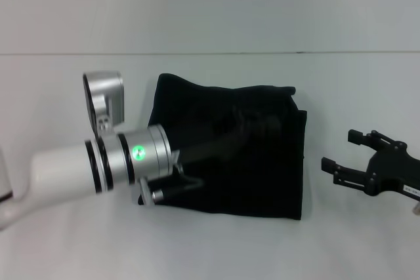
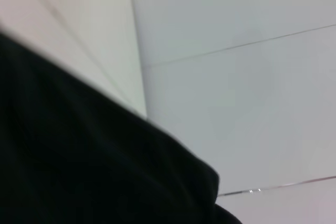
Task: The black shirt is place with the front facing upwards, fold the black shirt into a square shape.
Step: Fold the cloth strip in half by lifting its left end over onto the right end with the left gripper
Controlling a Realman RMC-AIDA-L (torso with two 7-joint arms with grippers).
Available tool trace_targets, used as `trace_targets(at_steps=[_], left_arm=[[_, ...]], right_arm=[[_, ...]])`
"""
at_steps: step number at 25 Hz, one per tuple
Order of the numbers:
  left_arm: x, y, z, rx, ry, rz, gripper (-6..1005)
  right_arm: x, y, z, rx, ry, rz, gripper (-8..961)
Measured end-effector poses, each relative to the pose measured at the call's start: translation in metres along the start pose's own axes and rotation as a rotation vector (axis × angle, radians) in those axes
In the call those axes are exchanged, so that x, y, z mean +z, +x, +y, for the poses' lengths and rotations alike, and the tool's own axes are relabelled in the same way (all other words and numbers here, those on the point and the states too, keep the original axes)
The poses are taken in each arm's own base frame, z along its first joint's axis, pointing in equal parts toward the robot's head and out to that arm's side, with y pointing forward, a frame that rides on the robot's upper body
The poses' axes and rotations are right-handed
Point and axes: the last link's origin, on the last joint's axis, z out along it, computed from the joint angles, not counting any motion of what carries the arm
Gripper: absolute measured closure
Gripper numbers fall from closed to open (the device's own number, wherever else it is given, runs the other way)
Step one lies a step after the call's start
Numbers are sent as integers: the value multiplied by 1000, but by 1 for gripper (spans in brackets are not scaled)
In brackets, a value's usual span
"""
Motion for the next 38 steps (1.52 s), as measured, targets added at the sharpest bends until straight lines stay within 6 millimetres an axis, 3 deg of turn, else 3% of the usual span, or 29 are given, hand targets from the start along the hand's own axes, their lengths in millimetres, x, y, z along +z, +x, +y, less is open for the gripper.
trace_targets(at_steps=[3,11,20,27,38], left_arm=[[-4,-11,-7,-16,-11,0,995],[-8,-12,-5,8,-28,-16,995],[-7,-19,1,44,-39,-102,995],[-10,-29,-7,40,-4,-150,995],[-4,-30,-27,60,141,-151,995]], right_arm=[[10,-1,-2,-3,17,16,13],[57,-14,1,-62,-9,78,12],[97,-41,-10,-116,54,105,12],[97,-56,-25,-87,132,48,12],[82,-50,-44,-50,251,52,13]])
